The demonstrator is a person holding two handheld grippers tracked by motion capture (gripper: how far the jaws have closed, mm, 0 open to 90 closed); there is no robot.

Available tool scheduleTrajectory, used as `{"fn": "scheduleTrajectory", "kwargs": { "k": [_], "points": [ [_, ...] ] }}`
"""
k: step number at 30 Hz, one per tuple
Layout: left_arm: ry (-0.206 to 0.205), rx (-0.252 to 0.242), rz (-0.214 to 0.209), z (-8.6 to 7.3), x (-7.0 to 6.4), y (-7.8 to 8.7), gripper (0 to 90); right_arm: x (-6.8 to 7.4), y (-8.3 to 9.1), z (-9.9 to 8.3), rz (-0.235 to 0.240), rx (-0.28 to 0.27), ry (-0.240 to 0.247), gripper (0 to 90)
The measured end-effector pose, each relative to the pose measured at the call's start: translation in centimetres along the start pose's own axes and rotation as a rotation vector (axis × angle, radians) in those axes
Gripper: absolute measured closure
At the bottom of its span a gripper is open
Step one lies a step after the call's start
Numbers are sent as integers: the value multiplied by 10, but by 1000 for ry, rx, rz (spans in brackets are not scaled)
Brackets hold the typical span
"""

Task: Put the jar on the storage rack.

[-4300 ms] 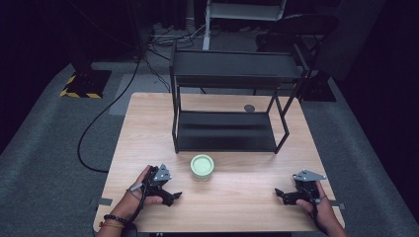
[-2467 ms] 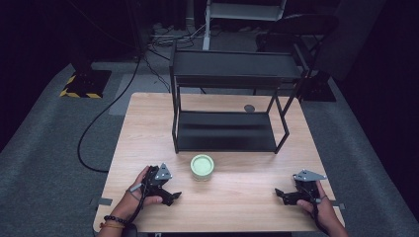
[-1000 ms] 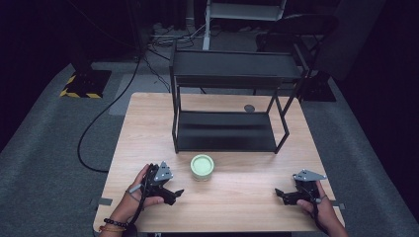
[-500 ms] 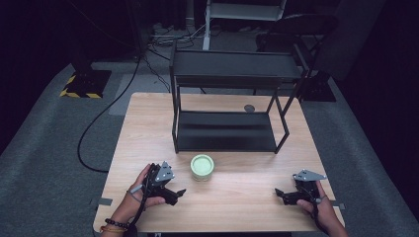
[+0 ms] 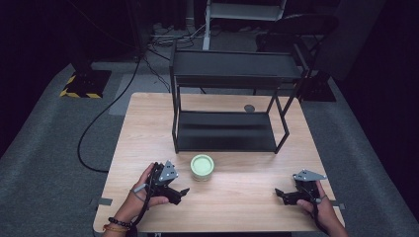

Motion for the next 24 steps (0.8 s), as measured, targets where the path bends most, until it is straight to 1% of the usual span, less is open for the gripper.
{"fn": "scheduleTrajectory", "kwargs": {
  "k": [11, 18, 24],
  "points": [
    [-11, 5, 5, 8, -1, -9, 22, 0, 0, 0, 0, 0, 0, 0],
    [-18, 17, -10, 12, -2, -15, 23, 0, 0, 0, 0, 0, 0, 0],
    [-27, 7, -18, 21, -5, -18, 23, 0, 0, 0, 0, 0, 0, 0]
  ]
}}
Point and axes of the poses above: each handheld gripper's, and its own axes: y roughly backward along the jaws, z roughly out of its top, x roughly to its left, the point moved 3 cm from there along -y, roughly forward along the jaws, and after that the axes turned 8 degrees about -z, right-handed, at the moved point
